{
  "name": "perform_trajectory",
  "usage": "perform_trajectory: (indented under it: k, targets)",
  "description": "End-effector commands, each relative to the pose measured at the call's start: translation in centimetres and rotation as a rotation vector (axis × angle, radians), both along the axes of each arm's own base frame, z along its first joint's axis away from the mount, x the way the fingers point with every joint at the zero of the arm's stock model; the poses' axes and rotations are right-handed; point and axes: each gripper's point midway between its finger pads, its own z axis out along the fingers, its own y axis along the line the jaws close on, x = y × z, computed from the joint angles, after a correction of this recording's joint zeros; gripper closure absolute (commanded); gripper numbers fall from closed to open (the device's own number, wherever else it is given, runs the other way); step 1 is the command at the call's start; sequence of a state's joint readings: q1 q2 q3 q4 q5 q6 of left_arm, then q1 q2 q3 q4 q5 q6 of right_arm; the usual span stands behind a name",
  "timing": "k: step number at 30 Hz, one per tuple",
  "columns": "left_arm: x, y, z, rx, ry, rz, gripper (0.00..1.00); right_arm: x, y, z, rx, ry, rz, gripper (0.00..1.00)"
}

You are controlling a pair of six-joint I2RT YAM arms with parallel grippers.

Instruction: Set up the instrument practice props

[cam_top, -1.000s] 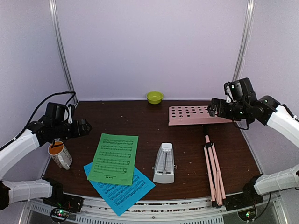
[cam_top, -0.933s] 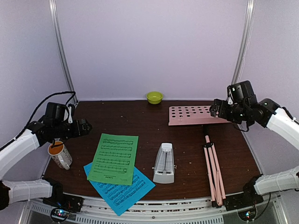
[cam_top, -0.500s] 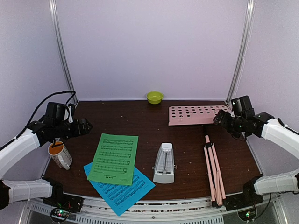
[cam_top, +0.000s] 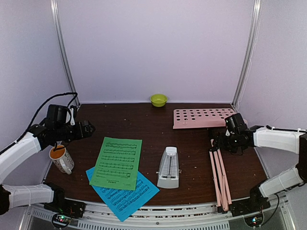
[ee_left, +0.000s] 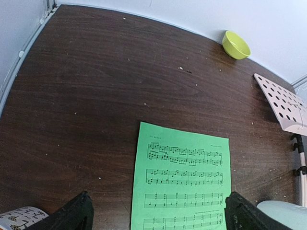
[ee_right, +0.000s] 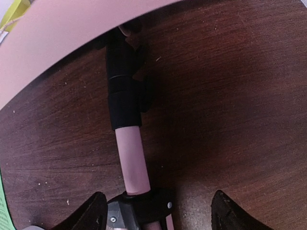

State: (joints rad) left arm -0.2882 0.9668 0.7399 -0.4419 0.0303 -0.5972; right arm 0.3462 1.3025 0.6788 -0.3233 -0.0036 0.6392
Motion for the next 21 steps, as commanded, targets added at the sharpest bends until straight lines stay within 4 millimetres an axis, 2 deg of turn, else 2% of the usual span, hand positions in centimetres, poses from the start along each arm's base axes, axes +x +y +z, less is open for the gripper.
perform_trajectory:
  k: [1, 7, 21]
  targets:
    - [0.4, -0.3, 0.5, -0.017, -0.034, -0.004, 0.02, 2.2, 0.2, -0.2, -0.040, -0.034, 0.023, 0.30]
    - [0.3, -0.1, 0.0, -0.013, -0.021, 0.007, 0.02, 3.3, 0.2, -1.7, -0.078, -0.005, 0.028, 0.43]
    - [0.6, 0.0, -0.4, -0.007, -0.008, 0.019, 0.02, 5.4, 0.7, -1.6, -0.106, 0.046, 0.009, 0.50]
